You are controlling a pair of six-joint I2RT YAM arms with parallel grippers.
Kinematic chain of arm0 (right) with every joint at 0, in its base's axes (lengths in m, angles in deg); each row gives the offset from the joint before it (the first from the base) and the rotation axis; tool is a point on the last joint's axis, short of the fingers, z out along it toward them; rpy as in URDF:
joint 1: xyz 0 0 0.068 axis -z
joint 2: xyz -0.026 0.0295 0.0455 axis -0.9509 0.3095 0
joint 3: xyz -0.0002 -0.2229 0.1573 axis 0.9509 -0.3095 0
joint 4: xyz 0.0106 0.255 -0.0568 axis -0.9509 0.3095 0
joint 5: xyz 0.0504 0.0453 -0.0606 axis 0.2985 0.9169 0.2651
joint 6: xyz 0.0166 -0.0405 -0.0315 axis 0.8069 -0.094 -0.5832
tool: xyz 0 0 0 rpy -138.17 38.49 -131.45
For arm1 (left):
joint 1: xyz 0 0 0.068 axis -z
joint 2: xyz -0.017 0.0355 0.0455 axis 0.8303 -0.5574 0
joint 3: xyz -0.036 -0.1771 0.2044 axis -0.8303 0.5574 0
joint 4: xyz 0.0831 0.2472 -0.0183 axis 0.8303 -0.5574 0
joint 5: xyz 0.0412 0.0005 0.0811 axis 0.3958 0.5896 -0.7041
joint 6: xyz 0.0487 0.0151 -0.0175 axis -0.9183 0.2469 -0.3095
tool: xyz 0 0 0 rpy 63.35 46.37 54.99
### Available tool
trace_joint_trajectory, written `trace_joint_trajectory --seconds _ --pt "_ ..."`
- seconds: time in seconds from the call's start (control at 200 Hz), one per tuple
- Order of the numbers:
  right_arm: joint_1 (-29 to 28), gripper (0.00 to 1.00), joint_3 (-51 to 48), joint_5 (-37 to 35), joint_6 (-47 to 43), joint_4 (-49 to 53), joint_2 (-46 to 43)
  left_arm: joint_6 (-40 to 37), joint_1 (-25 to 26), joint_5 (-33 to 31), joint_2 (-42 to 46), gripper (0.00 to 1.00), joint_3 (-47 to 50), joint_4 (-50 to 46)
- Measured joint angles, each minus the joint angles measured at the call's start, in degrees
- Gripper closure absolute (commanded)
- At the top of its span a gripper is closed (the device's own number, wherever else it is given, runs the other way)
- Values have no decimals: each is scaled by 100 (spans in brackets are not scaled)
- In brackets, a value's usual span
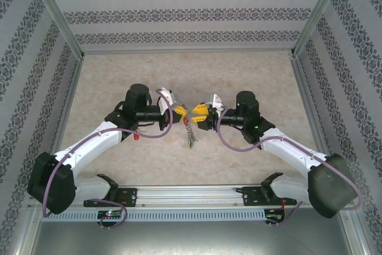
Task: Put the keys on the keyring
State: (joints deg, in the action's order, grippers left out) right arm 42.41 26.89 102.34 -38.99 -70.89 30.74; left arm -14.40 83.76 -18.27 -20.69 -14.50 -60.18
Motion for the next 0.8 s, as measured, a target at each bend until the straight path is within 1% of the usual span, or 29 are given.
trace_joint_trajectory --seconds 0.115,0.23,0.29,0.335,0.415,0.5,0.61,0.799 --pt "15 55 -232 -50 162 39 -466 391 0 -404 0 100 -68 -20" --pt "-74 50 -629 -245 310 120 -968 739 0 -640 0 100 -103 -17" --pt "-199 45 -804 -503 398 155 -1130 903 0 -756 0 100 -107 -20" --pt "-337 44 -911 -737 503 170 -1191 1021 0 -831 2 100 -120 -26" --pt "-708 38 -1071 -1353 636 188 -1220 1233 0 -957 9 100 -173 -61" --pt "-1132 36 -1158 -2017 776 184 -1123 1451 0 -1071 68 100 -201 -74" --pt "-1578 35 -1097 -2837 931 138 -651 1707 0 -1209 129 100 -219 -94" --pt "-1978 35 -739 -4054 1261 -13 348 2149 0 -1421 133 100 -234 -96"
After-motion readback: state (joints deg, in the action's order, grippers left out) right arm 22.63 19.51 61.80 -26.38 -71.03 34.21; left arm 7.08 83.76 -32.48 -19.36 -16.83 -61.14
